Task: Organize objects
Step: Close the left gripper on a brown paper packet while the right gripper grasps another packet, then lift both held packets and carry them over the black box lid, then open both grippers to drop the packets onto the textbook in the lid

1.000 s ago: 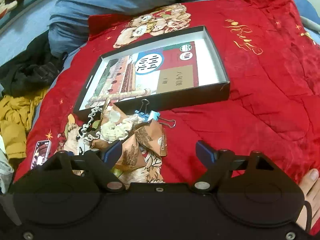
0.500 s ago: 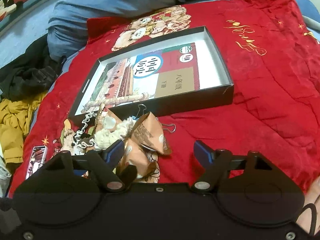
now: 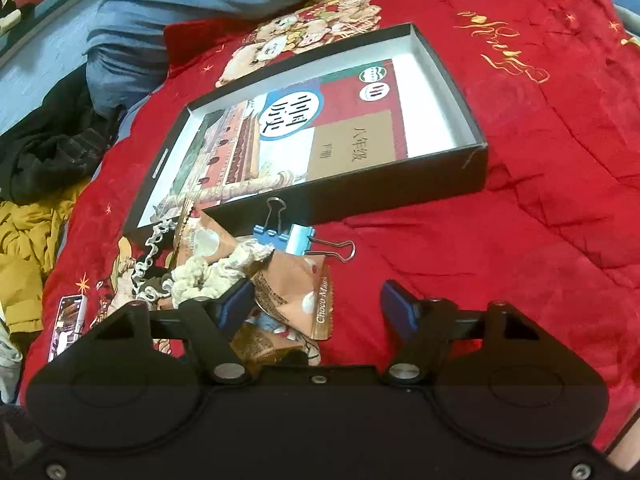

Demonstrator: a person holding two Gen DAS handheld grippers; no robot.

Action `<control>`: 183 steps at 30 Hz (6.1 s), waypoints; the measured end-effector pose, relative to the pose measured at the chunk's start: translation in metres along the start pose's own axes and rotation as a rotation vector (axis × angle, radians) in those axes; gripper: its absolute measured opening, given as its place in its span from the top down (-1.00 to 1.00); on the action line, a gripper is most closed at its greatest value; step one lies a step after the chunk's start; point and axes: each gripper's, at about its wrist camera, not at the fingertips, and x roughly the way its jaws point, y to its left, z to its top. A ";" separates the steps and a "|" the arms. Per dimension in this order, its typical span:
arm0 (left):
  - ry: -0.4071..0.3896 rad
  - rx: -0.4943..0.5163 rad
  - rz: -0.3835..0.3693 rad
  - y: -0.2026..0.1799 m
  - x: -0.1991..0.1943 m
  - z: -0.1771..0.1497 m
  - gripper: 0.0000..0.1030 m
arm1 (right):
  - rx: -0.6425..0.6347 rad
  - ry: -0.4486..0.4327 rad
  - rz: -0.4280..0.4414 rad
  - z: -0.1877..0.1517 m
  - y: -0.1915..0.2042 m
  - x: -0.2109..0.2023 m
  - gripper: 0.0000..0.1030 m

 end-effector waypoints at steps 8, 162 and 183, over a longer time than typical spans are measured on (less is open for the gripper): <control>-0.023 0.041 0.008 -0.004 -0.013 -0.010 0.21 | -0.016 0.022 0.051 -0.005 0.003 0.001 0.14; -0.111 -0.129 0.131 0.122 0.039 0.100 0.44 | 0.051 -0.123 0.004 0.101 0.071 0.042 0.84; -0.031 -0.147 0.108 0.121 0.049 0.097 -0.07 | 0.080 -0.087 0.013 0.089 0.058 0.052 0.62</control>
